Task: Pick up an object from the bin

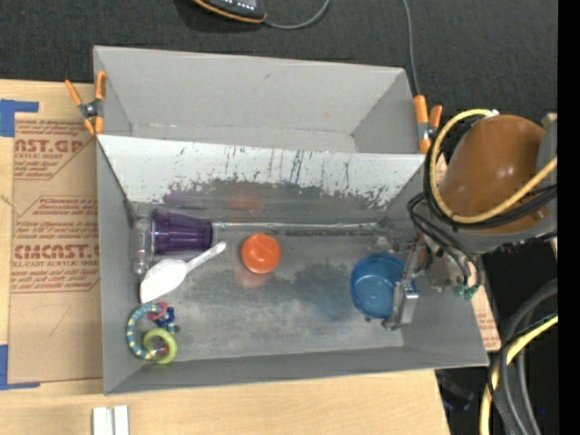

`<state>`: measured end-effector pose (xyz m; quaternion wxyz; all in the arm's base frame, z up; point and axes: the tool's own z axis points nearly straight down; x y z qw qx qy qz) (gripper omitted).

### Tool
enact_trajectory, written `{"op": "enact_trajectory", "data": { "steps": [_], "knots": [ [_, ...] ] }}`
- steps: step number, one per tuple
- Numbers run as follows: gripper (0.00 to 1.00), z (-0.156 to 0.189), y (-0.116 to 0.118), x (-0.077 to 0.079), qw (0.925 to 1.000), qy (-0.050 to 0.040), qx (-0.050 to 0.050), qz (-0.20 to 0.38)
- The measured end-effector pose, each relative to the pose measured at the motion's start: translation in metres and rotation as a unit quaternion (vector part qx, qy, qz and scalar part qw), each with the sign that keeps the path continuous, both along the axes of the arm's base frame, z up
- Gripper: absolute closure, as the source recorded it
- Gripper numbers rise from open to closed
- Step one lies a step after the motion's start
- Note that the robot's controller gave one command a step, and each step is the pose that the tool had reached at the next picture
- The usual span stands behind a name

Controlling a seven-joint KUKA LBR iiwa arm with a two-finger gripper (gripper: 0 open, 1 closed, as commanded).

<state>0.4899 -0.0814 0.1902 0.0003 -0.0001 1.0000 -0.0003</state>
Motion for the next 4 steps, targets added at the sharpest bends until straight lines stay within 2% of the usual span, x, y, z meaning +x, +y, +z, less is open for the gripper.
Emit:
{"op": "enact_trajectory", "data": {
  "steps": [1, 2, 3, 4],
  "knots": [
    [0.00, 0.000, 0.000, 0.000, 1.0000, 0.0000, 0.000, 0.000],
    [0.00, -0.068, -0.027, -0.005, 0.9973, -0.0002, 0.000, 0.073],
    [0.00, -0.087, -0.029, -0.004, 0.9971, 0.0008, 0.001, 0.076],
    [0.00, -0.117, -0.052, -0.004, 0.9873, -0.0084, -0.002, 0.159]
  ]
}}
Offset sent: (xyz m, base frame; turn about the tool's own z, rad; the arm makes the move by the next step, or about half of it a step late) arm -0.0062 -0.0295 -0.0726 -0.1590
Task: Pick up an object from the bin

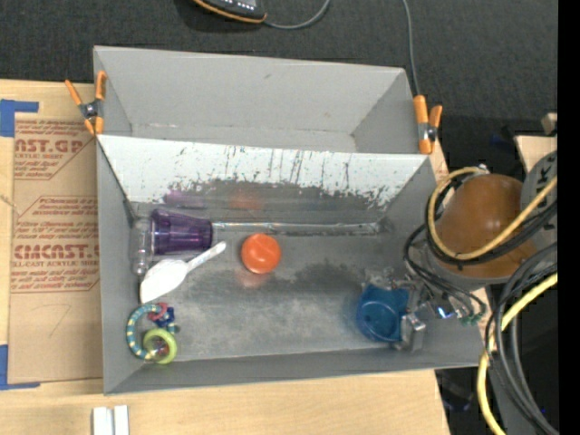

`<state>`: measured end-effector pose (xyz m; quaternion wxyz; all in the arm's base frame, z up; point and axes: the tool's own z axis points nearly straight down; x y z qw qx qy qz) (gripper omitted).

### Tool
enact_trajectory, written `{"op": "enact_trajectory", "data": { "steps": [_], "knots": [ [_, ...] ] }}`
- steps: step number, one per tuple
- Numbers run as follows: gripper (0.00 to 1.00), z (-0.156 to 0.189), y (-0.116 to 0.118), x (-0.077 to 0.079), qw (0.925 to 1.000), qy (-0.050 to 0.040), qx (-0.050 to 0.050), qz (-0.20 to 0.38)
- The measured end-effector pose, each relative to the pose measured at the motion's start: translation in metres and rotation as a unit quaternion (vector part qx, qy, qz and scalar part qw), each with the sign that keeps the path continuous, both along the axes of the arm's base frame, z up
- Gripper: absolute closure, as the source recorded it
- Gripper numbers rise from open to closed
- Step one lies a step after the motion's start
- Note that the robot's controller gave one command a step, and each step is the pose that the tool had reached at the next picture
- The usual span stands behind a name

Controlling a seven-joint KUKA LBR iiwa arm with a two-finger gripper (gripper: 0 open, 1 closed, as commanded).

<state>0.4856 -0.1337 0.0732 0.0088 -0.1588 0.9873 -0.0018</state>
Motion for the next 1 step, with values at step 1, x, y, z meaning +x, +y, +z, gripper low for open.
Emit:
{"op": "enact_trajectory", "data": {
  "steps": [1],
  "knots": [
    [1.00, -0.0035, -0.0112, 0.0140, 0.9949, 0.0084, 0.002, -0.101]
  ]
}}
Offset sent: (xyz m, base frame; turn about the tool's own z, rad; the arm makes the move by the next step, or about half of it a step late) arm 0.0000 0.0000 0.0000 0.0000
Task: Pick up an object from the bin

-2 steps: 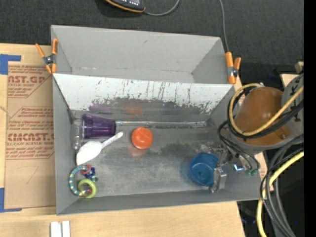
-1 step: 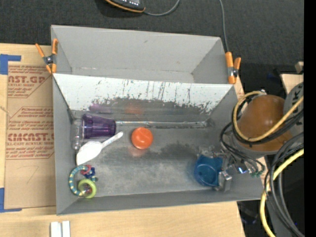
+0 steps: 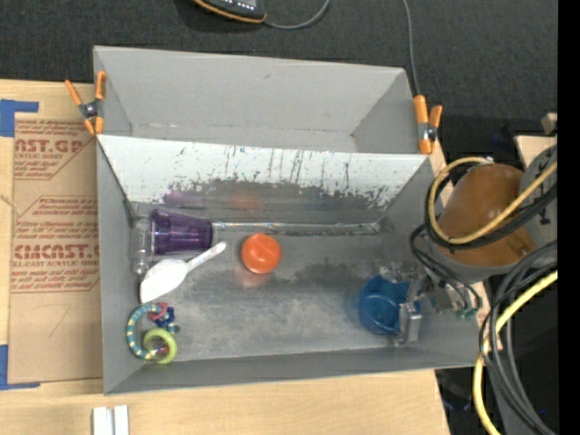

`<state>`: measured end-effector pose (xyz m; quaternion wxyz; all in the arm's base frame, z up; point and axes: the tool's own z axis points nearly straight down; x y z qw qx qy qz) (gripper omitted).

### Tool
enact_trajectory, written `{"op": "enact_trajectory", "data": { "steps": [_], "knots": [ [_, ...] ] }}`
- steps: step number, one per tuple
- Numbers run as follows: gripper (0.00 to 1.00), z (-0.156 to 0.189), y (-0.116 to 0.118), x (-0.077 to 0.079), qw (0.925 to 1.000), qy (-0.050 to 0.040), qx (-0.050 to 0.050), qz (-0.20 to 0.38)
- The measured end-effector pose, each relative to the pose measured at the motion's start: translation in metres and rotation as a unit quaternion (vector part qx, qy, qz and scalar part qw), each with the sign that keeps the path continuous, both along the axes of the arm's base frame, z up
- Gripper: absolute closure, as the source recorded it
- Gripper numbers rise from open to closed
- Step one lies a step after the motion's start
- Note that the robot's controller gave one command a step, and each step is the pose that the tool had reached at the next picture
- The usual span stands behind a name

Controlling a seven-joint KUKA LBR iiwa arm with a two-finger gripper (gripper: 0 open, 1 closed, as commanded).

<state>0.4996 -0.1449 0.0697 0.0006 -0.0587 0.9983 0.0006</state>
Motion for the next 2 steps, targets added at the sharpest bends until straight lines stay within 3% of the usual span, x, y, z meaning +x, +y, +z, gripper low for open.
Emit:
{"op": "enact_trajectory", "data": {
  "steps": [2],
  "knots": [
    [1.00, 0.0000, 0.0000, 0.0000, 1.0000, 0.0000, 0.000, 0.000]
  ]
}}
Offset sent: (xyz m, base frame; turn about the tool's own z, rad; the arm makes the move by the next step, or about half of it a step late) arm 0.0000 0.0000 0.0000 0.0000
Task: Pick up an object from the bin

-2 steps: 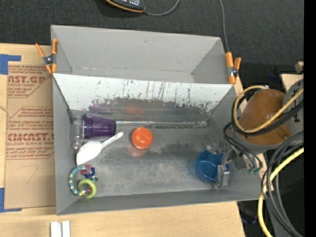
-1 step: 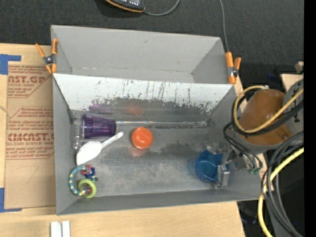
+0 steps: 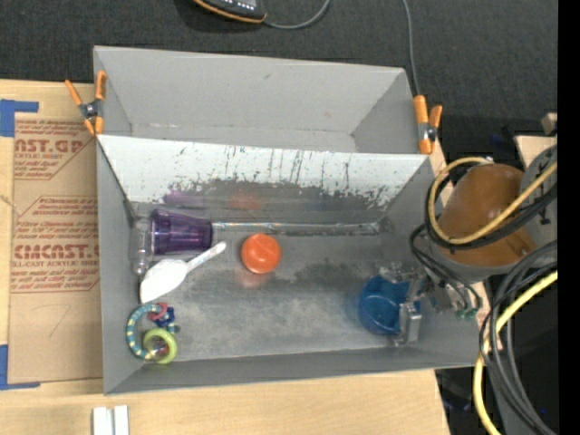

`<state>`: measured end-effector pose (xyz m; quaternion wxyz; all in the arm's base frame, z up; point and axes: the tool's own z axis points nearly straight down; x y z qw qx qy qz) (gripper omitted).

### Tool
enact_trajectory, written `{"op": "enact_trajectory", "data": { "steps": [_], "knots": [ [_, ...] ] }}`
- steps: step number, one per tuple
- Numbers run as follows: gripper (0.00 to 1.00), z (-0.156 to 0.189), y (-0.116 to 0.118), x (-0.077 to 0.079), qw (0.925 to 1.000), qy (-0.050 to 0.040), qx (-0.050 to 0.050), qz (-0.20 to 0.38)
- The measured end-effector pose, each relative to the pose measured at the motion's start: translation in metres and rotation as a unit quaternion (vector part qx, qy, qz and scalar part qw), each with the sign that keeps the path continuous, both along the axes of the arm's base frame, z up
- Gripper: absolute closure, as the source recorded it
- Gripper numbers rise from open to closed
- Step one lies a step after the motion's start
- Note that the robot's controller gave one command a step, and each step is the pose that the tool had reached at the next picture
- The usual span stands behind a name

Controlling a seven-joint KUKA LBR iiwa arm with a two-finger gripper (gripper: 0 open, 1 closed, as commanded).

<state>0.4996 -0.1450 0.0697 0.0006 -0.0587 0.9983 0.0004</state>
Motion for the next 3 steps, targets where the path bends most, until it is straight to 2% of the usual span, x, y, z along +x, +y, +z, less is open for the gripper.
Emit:
{"op": "enact_trajectory", "data": {
  "steps": [2, 3],
  "knots": [
    [1.00, 0.000, 0.000, 0.000, 1.0000, 0.0007, 0.000, 0.005],
    [1.00, 0.067, -0.002, -0.019, 0.9734, -0.0006, 0.001, 0.229]
  ]
}}
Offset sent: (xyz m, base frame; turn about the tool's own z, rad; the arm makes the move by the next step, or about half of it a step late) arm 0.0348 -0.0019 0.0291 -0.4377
